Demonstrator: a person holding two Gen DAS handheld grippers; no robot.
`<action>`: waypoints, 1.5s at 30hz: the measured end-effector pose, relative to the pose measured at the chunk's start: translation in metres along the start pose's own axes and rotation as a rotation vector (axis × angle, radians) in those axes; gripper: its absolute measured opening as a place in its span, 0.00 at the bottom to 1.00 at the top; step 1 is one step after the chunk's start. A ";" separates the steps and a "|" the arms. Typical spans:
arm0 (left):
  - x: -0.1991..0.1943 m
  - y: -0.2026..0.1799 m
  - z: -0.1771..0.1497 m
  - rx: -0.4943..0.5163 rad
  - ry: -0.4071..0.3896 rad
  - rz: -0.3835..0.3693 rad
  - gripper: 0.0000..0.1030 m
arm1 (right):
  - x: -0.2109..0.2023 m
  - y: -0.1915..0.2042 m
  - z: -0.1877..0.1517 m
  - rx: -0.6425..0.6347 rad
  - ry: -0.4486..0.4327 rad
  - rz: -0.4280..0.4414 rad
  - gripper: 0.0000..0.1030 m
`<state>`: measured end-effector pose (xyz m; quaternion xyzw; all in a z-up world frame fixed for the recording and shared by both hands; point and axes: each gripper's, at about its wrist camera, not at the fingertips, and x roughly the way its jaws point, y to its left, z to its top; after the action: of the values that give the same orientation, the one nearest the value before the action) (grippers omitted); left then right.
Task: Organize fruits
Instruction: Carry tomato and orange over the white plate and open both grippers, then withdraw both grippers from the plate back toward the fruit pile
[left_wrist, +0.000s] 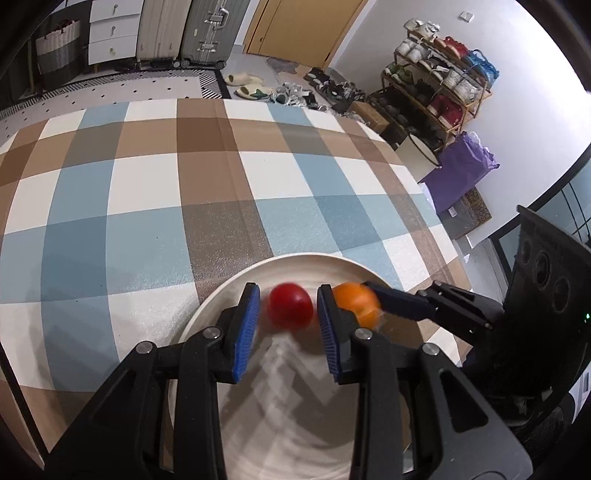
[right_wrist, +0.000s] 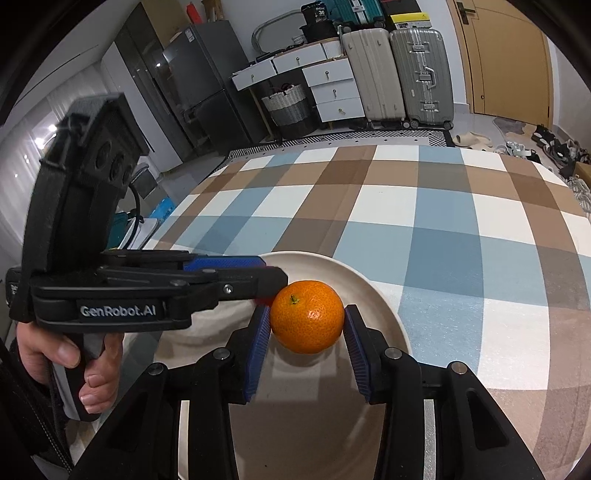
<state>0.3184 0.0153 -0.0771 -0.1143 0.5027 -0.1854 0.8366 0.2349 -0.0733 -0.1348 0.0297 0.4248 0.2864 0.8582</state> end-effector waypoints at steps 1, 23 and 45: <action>0.000 0.000 -0.001 -0.005 0.002 0.001 0.28 | -0.001 0.000 0.000 -0.001 -0.008 -0.002 0.47; -0.116 -0.047 -0.062 0.049 -0.157 0.145 0.32 | -0.104 0.034 -0.019 0.011 -0.186 -0.036 0.63; -0.214 -0.092 -0.160 0.061 -0.270 0.242 0.80 | -0.190 0.095 -0.083 -0.057 -0.300 -0.055 0.88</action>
<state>0.0680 0.0223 0.0540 -0.0514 0.3901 -0.0815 0.9157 0.0380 -0.1083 -0.0244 0.0361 0.2842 0.2673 0.9200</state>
